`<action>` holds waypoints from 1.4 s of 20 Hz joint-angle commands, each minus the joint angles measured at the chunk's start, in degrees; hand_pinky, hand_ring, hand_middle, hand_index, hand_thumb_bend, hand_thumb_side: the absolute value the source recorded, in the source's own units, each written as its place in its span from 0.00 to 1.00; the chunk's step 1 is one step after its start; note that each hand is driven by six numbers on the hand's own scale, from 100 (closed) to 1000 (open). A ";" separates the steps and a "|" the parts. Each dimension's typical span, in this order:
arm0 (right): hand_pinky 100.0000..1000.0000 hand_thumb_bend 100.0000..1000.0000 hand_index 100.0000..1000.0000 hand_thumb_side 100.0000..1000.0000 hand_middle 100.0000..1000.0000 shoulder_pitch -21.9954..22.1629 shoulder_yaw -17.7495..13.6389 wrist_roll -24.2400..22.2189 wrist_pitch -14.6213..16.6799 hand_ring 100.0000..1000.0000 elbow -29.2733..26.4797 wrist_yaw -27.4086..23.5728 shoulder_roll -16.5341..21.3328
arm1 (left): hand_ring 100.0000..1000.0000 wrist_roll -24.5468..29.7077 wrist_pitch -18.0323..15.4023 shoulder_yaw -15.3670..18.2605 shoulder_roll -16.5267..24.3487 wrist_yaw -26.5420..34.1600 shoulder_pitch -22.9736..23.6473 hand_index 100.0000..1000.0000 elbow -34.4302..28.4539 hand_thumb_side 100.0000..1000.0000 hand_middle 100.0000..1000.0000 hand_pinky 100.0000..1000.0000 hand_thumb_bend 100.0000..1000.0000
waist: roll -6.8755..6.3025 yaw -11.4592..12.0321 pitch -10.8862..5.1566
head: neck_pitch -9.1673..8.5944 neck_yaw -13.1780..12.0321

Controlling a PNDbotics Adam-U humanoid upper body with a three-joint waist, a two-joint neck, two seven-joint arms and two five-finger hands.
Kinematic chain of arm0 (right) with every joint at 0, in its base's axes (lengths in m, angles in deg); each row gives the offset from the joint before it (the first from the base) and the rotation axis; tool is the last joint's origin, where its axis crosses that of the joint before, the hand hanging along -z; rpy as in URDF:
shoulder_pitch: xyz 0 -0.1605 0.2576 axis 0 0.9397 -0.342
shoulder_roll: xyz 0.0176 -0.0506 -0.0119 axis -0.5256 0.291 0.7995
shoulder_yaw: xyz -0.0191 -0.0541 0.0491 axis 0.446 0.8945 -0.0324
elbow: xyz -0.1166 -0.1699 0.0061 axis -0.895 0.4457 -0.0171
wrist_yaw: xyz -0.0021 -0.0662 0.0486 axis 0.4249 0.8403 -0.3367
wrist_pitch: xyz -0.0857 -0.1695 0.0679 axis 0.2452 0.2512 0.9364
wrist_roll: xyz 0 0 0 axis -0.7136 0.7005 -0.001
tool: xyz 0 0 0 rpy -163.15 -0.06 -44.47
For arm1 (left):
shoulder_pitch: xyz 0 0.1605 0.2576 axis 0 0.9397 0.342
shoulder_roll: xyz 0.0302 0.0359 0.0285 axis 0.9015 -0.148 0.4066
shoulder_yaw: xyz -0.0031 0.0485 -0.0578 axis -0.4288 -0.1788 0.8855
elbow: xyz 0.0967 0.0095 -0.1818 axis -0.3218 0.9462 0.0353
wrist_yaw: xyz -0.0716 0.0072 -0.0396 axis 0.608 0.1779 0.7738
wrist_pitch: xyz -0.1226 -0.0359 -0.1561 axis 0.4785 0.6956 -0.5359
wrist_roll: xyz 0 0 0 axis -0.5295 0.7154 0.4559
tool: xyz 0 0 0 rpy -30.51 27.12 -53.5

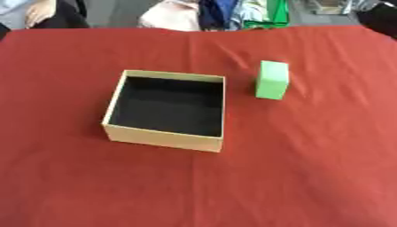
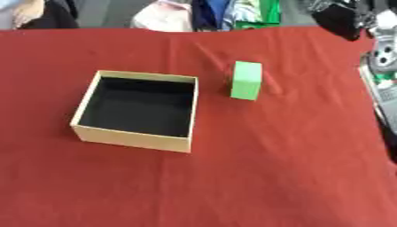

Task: Pick up objects on the table and place them in the box.

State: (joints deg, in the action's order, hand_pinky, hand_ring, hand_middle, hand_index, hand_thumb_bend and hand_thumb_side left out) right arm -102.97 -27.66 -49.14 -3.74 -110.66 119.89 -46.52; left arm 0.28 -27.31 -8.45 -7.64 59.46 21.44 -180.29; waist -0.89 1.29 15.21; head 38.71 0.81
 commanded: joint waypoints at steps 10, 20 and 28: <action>0.83 0.00 0.95 0.10 0.82 -16.42 8.43 -10.62 -4.99 0.80 16.68 6.93 -5.72 | 0.55 0.89 0.06 -0.22 0.48 0.11 0.05 0.78 -1.18 0.52 0.64 0.65 0.00 | 0.58 0.03 -1.15 | -0.65 0.99; 0.87 0.00 0.97 0.21 0.86 -21.95 7.53 -19.56 2.20 0.84 31.01 7.62 -6.69 | 0.55 1.20 0.30 -0.32 0.32 -0.14 0.23 0.78 -1.18 0.52 0.64 0.65 0.00 | 0.59 0.08 -1.13 | -0.76 0.91; 0.91 0.00 0.97 0.37 0.87 -23.52 5.72 -27.00 9.64 0.85 34.02 10.85 -3.86 | 0.55 1.38 0.34 -0.29 0.27 -0.37 0.40 0.78 -1.18 0.52 0.64 0.65 0.00 | 0.59 -0.11 -1.08 | -0.53 0.57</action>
State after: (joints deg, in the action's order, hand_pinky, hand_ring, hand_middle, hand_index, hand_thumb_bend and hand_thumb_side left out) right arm -124.89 -21.16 -75.07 4.80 -76.63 129.83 -52.50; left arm 1.47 -26.83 -8.77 -7.74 59.35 22.04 -180.29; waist -0.89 1.19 15.21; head 38.46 1.60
